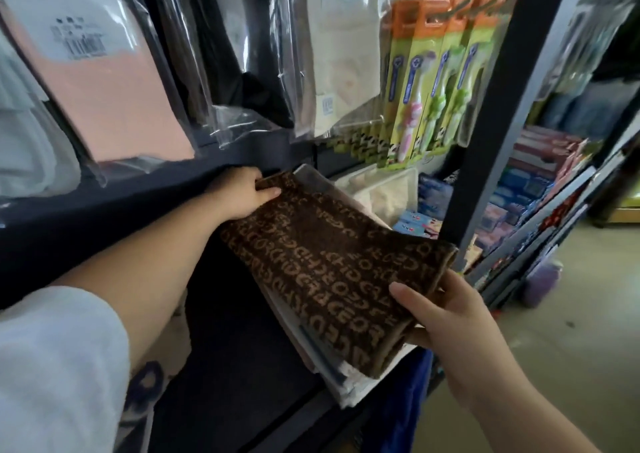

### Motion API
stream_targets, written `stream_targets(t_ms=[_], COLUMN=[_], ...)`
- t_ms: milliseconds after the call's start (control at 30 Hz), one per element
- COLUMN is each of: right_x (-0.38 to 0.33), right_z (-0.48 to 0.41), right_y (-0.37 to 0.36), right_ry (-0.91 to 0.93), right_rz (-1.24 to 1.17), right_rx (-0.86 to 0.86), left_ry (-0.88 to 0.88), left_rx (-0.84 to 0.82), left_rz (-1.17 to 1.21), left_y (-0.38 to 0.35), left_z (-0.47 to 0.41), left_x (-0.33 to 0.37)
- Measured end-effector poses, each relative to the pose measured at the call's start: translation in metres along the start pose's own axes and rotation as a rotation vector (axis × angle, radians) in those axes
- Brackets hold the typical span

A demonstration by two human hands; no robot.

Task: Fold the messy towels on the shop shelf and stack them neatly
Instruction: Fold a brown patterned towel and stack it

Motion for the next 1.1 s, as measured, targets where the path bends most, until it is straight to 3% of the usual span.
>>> stream_targets(t_ms=[100,367,600,833,1100], right_x=[0.003,-0.004,0.01,-0.002,-0.009], right_z=[-0.003,-0.008,-0.006,0.002,0.013], right_y=[0.003,-0.007,-0.003,0.005,0.008], right_ry=[0.012,0.099,0.105,0.138,0.212], right_rz=[0.059,0.038,0.158,0.117,0.253], right_rx=[0.056,0.104,0.166,0.197,0.261], left_ry=[-0.053,-0.254,-0.349,-0.34,-0.37], left_rx=[-0.001,0.257,0.119,0.253,0.303], left_rz=[-0.141,-0.26,-0.54,-0.423,-0.352], left_y=[-0.004,0.038,-0.006,0.012,0.011], left_z=[0.001,-0.01,-0.02,-0.02,-0.015], left_x=[0.005,0.051,0.057,0.058,0.063])
Point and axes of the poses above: each hand's wrist, its own z-axis away from the middle knuckle, its own y-axis out of the back of the hand, x = y × z, the point moved 10 cm from there along -z, towards the middle knuckle, and after that the axes turned 3 degrees about -y, right-handed, at the moved point
